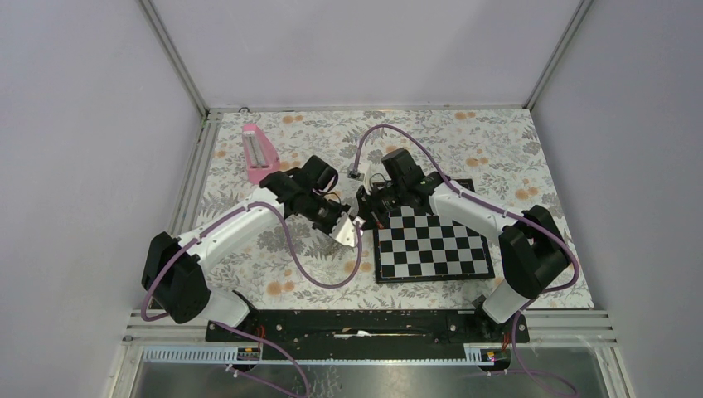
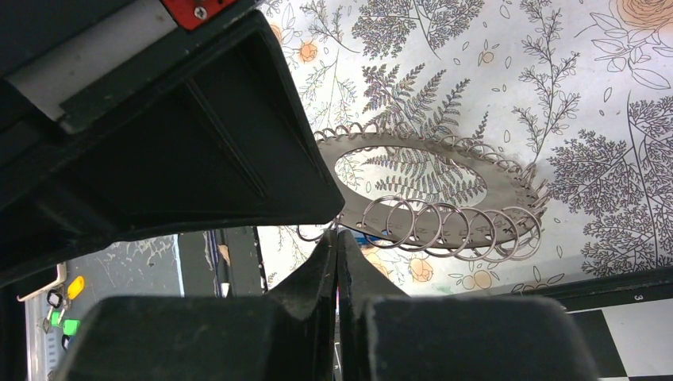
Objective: Put the keys on the keyring
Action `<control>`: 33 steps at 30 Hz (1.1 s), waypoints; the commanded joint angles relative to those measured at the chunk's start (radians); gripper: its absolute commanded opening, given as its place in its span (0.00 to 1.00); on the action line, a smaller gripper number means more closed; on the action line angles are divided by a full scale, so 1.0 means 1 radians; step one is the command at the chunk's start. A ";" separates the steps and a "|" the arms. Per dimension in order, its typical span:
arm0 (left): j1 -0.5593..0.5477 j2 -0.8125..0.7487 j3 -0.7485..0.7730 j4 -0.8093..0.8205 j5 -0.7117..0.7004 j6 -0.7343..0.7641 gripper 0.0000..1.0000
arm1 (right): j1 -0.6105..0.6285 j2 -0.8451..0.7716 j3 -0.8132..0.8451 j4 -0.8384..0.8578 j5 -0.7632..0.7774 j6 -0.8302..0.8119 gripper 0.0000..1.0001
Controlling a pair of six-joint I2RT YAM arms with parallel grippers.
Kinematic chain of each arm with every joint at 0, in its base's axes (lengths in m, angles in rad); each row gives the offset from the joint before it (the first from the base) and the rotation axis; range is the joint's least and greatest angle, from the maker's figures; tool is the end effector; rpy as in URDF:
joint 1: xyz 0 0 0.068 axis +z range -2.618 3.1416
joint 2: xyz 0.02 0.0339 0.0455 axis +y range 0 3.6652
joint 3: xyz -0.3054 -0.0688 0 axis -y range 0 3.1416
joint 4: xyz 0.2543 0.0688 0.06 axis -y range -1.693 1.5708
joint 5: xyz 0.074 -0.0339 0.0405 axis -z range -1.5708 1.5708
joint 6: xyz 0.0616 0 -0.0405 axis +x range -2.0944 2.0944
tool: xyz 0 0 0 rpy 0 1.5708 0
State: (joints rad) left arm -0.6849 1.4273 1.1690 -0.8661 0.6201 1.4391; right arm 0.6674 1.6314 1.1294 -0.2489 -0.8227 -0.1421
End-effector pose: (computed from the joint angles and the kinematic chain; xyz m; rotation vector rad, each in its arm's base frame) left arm 0.2028 -0.2119 0.2968 2.2341 1.0414 -0.5268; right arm 0.2666 0.2676 0.2695 -1.2951 1.9255 1.2177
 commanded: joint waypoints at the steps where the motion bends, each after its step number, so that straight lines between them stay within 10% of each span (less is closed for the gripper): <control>1: 0.013 -0.045 0.040 0.076 0.088 -0.010 0.00 | 0.007 -0.030 -0.006 0.027 0.000 -0.014 0.00; 17: 0.160 -0.062 0.004 0.119 0.351 -0.082 0.00 | -0.074 -0.175 -0.144 0.236 -0.180 0.054 0.00; 33: 0.203 -0.093 -0.052 0.327 0.557 -0.352 0.00 | -0.131 -0.229 -0.166 0.291 -0.176 0.060 0.25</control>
State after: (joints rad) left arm -0.4969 1.3823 1.1130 -0.6399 1.0431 1.1500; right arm 0.5671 1.4570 0.9672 0.0174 -0.9733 -0.0818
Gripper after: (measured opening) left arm 0.010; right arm 0.217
